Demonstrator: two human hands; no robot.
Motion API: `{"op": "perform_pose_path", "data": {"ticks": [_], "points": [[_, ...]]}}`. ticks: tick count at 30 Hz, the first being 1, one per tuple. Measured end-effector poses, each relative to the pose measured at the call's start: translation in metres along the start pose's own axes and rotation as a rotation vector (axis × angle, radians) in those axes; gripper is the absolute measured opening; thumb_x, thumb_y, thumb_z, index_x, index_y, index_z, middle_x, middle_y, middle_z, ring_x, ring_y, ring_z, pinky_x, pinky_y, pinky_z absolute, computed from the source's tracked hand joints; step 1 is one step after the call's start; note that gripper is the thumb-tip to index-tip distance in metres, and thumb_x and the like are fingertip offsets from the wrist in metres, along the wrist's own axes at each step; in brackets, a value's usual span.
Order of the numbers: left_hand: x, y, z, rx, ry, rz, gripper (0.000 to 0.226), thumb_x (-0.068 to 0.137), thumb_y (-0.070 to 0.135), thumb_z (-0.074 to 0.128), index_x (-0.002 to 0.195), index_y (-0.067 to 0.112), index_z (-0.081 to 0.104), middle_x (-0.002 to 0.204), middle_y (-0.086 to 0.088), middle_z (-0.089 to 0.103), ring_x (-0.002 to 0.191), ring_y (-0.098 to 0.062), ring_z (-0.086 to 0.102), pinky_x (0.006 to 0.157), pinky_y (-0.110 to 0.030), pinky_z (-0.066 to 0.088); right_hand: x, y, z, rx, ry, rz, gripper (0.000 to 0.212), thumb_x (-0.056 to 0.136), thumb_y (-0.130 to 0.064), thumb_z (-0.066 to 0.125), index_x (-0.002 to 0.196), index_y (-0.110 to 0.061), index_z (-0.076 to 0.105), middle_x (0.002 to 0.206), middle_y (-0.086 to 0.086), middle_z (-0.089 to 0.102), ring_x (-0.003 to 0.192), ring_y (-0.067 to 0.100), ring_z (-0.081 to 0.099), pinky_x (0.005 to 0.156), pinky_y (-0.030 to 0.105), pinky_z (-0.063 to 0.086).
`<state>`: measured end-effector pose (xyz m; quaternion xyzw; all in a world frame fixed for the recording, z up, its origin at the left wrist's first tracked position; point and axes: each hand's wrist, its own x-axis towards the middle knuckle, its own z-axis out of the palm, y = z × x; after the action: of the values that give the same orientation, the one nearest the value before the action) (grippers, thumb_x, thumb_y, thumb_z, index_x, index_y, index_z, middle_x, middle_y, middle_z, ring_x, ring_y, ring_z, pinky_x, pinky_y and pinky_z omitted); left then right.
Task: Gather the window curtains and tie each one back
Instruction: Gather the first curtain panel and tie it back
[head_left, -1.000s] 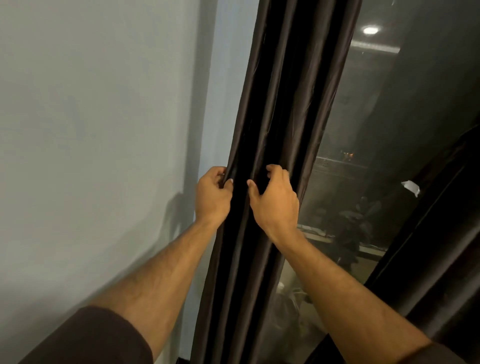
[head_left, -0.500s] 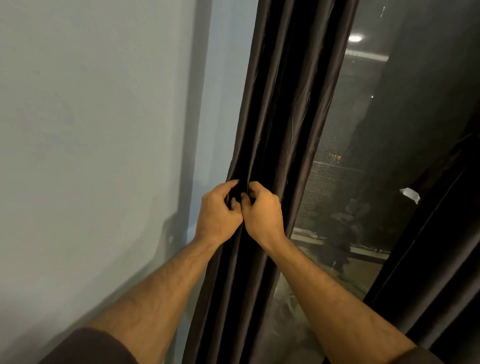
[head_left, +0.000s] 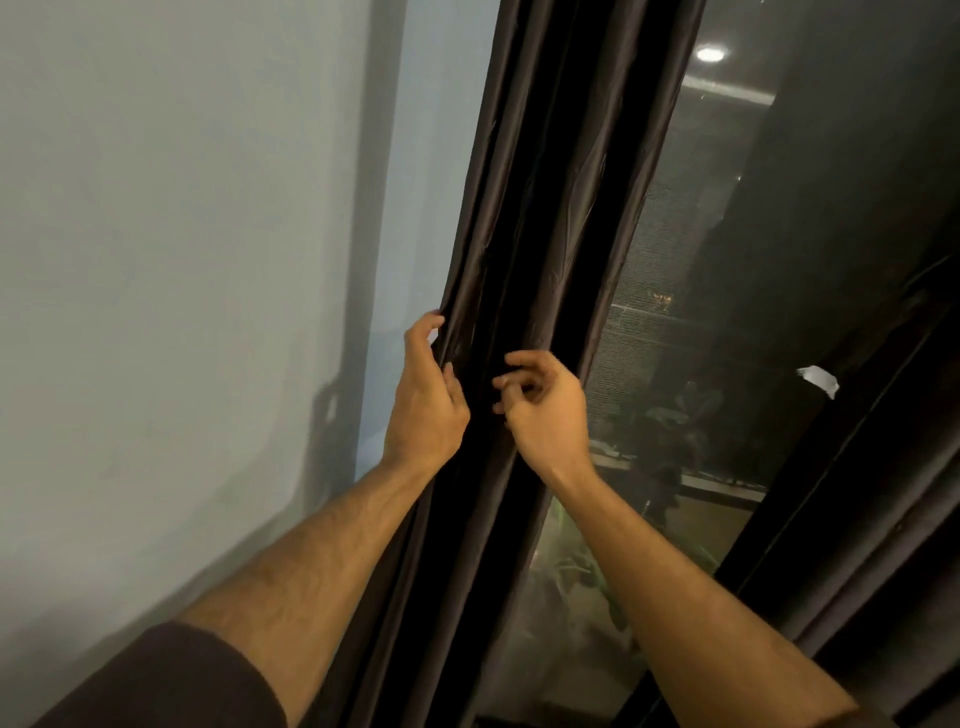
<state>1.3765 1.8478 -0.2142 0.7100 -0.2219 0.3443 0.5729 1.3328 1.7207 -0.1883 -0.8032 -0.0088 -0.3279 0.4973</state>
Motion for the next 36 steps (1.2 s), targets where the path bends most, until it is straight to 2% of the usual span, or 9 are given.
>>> {"op": "perform_pose_path", "data": {"ticks": [3,7,12,17,23,28,30,32,36], "points": [[-0.004,-0.004,0.003,0.093,0.048,0.100,0.027,0.096,-0.010,0.046,0.116,0.006,0.053,0.145,-0.010,0.045,0.118,-0.005,0.053,0.092,-0.004,0.045,-0.008,0.005,-0.008,-0.234,0.311,-0.124,0.035,0.089,-0.032,0.077,0.111,-0.023,0.052,0.099,-0.008,0.057,0.079,0.007,0.059,0.064,0.026,0.048],[-0.005,-0.007,0.004,0.152,-0.038,0.075,0.030,0.098,-0.007,0.049,0.113,0.003,0.072,0.123,-0.006,0.064,0.105,-0.016,0.067,0.093,-0.004,0.046,-0.004,0.007,-0.013,-0.359,0.265,0.007,0.057,0.082,-0.050,0.081,0.121,-0.021,0.051,0.115,-0.009,0.056,0.095,0.009,0.061,0.072,0.033,0.056],[-0.006,0.006,0.006,0.125,-0.041,0.025,0.031,0.102,0.017,0.058,0.130,0.007,0.068,0.123,-0.002,0.069,0.110,-0.012,0.066,0.098,-0.019,0.052,-0.007,0.006,-0.006,-0.300,0.050,-0.103,0.005,0.097,-0.019,0.066,0.102,-0.017,0.068,0.089,-0.008,0.072,0.080,0.009,0.068,0.075,0.040,0.059],[-0.009,0.023,0.006,0.030,-0.059,0.001,0.032,0.104,0.039,0.055,0.115,0.015,0.073,0.104,0.006,0.071,0.094,-0.004,0.068,0.084,-0.027,0.058,-0.009,-0.008,-0.001,-0.081,-0.143,-0.151,0.023,0.100,-0.005,0.055,0.102,-0.015,0.075,0.089,-0.009,0.073,0.082,0.006,0.070,0.074,0.026,0.057],[-0.013,0.029,0.007,0.074,-0.097,-0.096,0.049,0.108,0.026,0.047,0.155,0.021,0.034,0.131,-0.010,0.065,0.109,-0.009,0.064,0.082,-0.004,0.044,-0.016,-0.010,-0.015,0.260,-0.388,0.093,0.054,0.093,0.020,0.038,0.127,-0.008,0.069,0.120,0.003,0.075,0.117,0.015,0.070,0.096,0.031,0.059],[-0.017,0.032,0.007,0.131,-0.024,0.010,0.015,0.104,0.009,0.038,0.109,0.017,0.049,0.095,-0.003,0.062,0.081,-0.025,0.066,0.064,-0.023,0.055,-0.019,-0.004,-0.028,-0.004,-0.042,-0.068,0.026,0.097,-0.001,0.061,0.118,-0.013,0.069,0.104,-0.006,0.074,0.091,0.007,0.071,0.083,0.039,0.062],[-0.019,0.028,0.008,0.178,-0.067,0.071,0.026,0.099,0.009,0.037,0.100,0.013,0.063,0.110,0.000,0.062,0.100,-0.017,0.065,0.082,-0.015,0.054,-0.023,-0.005,-0.034,-0.119,0.169,-0.116,0.020,0.094,-0.015,0.071,0.112,-0.017,0.063,0.096,-0.011,0.066,0.081,0.007,0.066,0.076,0.039,0.059],[-0.018,0.027,0.008,0.212,-0.083,0.073,0.032,0.100,0.004,0.042,0.117,0.005,0.070,0.133,-0.003,0.059,0.115,-0.017,0.064,0.099,-0.027,0.055,-0.024,-0.004,-0.040,-0.228,0.358,-0.120,0.038,0.088,-0.024,0.079,0.116,-0.016,0.053,0.110,-0.008,0.055,0.098,0.014,0.060,0.082,0.040,0.056],[-0.015,0.027,0.011,0.235,-0.090,0.030,0.039,0.102,0.002,0.045,0.139,0.004,0.059,0.140,-0.005,0.054,0.111,-0.025,0.067,0.093,-0.042,0.059,-0.015,-0.005,-0.048,-0.311,0.373,0.072,0.070,0.084,-0.031,0.084,0.137,-0.013,0.042,0.135,0.004,0.052,0.117,0.022,0.058,0.093,0.042,0.054]]}}
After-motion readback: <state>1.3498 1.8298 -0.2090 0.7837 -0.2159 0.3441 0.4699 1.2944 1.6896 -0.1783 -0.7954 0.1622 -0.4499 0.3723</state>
